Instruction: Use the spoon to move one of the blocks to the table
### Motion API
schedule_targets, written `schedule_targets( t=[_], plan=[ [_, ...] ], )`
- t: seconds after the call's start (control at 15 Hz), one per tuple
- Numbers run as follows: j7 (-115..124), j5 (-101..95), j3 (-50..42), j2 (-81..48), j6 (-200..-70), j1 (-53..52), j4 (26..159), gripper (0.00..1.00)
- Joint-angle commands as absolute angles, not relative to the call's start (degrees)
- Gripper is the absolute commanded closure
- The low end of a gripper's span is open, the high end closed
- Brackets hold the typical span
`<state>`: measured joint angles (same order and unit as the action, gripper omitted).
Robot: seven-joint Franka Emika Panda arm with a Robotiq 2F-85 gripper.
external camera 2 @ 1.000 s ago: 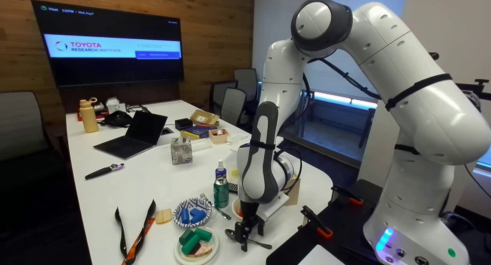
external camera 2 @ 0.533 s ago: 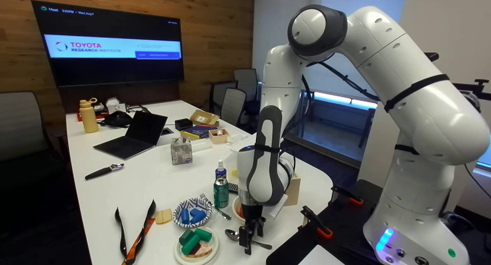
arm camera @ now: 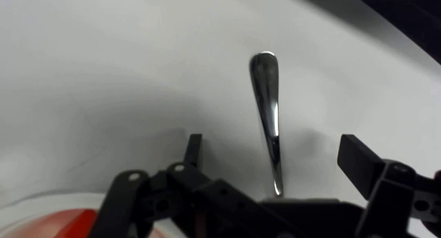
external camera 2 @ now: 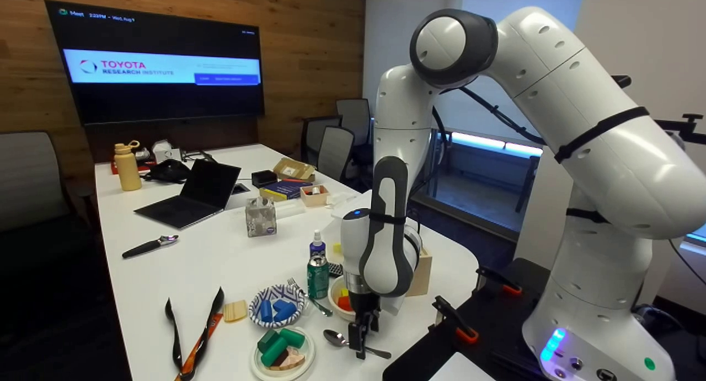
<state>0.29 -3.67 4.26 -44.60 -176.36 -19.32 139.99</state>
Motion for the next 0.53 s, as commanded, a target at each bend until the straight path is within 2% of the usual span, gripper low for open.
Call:
schedule_targets(
  t=[0.0, 0.33, 0.47],
  plan=[
    [0.3, -4.8, 2.8, -45.0, -177.8, -21.5, 139.6, 0.26],
    [1.4, -4.5, 1.3, -44.9, -178.4, -24.5, 140.4, 0.67],
    [1.8, -4.4, 0.5, -45.1, -178.6, -25.9, 140.5, 0.8]
  ],
)
